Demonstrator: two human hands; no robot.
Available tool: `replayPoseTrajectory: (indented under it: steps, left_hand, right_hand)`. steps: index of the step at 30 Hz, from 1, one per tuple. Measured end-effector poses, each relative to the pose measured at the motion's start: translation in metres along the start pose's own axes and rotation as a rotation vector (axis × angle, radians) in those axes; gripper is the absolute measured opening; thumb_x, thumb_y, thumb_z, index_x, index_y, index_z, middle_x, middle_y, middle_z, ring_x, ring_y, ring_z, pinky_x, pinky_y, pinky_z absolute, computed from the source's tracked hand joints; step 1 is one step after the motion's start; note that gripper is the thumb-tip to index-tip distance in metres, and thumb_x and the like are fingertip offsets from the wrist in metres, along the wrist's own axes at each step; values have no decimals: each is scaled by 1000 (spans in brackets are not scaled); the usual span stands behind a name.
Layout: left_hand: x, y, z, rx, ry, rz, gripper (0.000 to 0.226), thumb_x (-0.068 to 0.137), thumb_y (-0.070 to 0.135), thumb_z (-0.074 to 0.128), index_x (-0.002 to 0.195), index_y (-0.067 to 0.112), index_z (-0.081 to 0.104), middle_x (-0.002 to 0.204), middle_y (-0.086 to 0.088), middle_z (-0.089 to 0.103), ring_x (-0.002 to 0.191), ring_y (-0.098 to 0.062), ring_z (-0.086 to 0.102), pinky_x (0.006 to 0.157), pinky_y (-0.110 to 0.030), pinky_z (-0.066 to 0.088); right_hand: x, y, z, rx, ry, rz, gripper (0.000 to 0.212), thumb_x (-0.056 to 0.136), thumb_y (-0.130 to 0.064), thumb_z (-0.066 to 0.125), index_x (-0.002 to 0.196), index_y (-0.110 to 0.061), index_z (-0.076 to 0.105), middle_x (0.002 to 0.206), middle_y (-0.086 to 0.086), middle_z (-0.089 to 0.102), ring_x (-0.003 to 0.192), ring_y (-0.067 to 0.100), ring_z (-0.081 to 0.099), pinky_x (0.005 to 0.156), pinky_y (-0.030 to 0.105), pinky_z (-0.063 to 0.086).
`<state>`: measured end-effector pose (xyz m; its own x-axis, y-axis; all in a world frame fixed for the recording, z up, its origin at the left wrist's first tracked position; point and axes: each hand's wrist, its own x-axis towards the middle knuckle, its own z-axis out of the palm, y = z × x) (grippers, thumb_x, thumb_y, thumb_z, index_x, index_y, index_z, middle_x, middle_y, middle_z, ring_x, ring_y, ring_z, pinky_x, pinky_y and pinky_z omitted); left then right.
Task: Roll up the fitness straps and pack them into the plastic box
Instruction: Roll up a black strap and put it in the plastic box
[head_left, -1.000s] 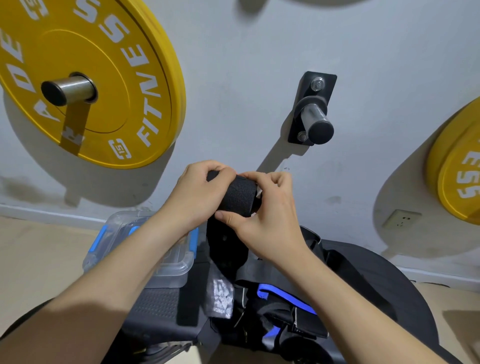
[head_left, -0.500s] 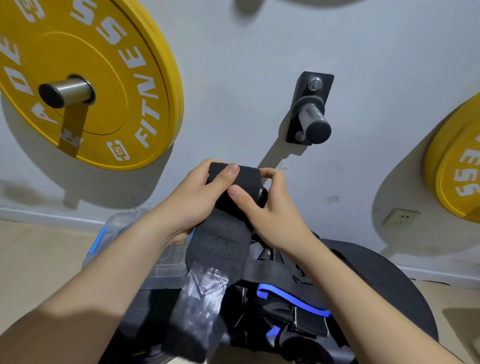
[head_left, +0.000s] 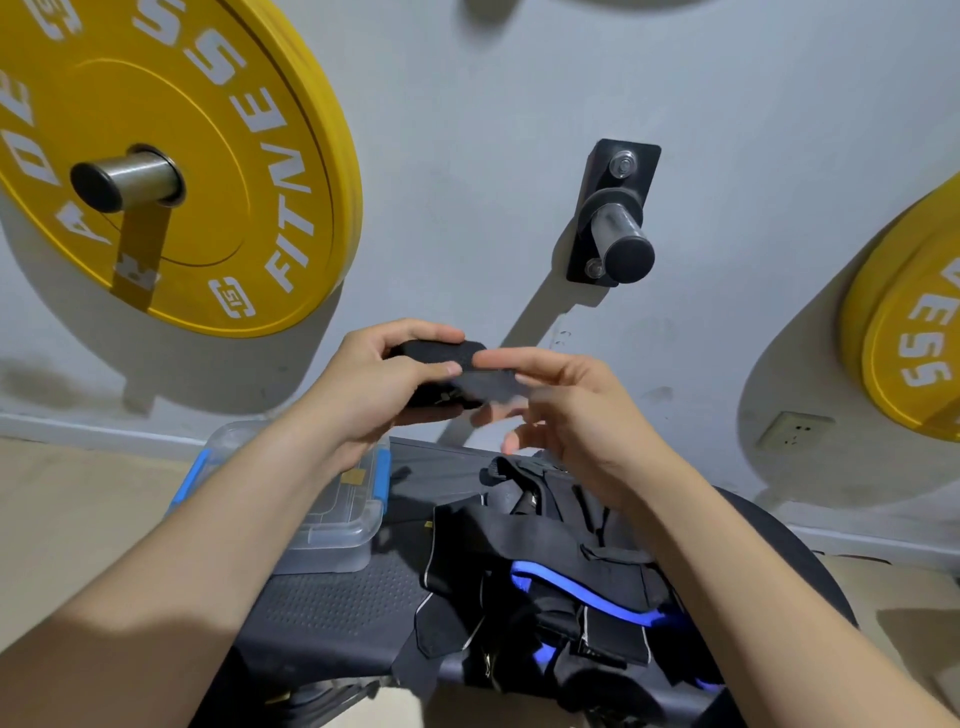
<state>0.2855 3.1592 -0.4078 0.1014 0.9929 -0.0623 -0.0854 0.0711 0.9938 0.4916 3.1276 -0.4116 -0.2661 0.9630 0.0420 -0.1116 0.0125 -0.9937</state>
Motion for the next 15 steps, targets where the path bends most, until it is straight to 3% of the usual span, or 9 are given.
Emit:
replayPoseTrajectory:
  steps: [2,4,6,9,10,13,15]
  left_hand:
    - [0,1,0,14,-18,10,24,98,-2,69,103,14,85,110,-21,79,99,-39,80,81,-51,68]
    - [0,0,1,16,-77,-7,23,102,11,64,99,14,86,103,-15,82,99,-35,81,83,-59,67]
    - [-2,-2,3,-35,-149,-69,31,101,34,61,95,16,86,98,-12,82,99,-33,81,82,-64,65]
    - [-6,-4,10,-36,-253,-109,56,96,71,64,104,20,85,108,-12,83,105,-30,81,76,-55,67]
    - [-8,-4,13,-6,-266,-97,55,94,71,66,106,21,85,111,-12,82,105,-28,81,75,-51,67]
    - [-14,-6,20,83,-230,-40,32,98,42,75,118,17,81,118,-12,80,103,-24,81,72,-48,68]
    - [-18,-8,25,80,-199,-60,45,98,29,79,137,10,65,126,-13,75,102,-25,81,68,-47,68]
  right_hand:
    - [-3,0,-1,-179,33,-125,33,99,10,64,106,-16,82,91,13,80,83,18,73,70,32,61]
    - [-2,2,-1,-434,176,-259,14,95,-7,80,98,-20,83,88,12,78,80,14,69,72,34,57]
    - [0,3,-2,-582,298,-337,7,95,-22,82,89,-25,80,92,10,70,87,16,66,74,32,52]
    - [3,6,1,-652,344,-374,14,102,-27,73,90,-20,70,96,8,62,94,24,63,75,34,50]
    - [3,9,4,-655,341,-365,18,105,-27,69,93,-15,65,92,10,63,87,26,63,71,37,49]
    - [6,18,11,-657,400,-275,40,111,-35,56,84,-7,48,70,0,50,65,18,45,62,39,38]
    - [10,20,15,-502,448,-182,51,112,-36,51,74,-5,39,67,-1,37,66,16,36,63,37,31]
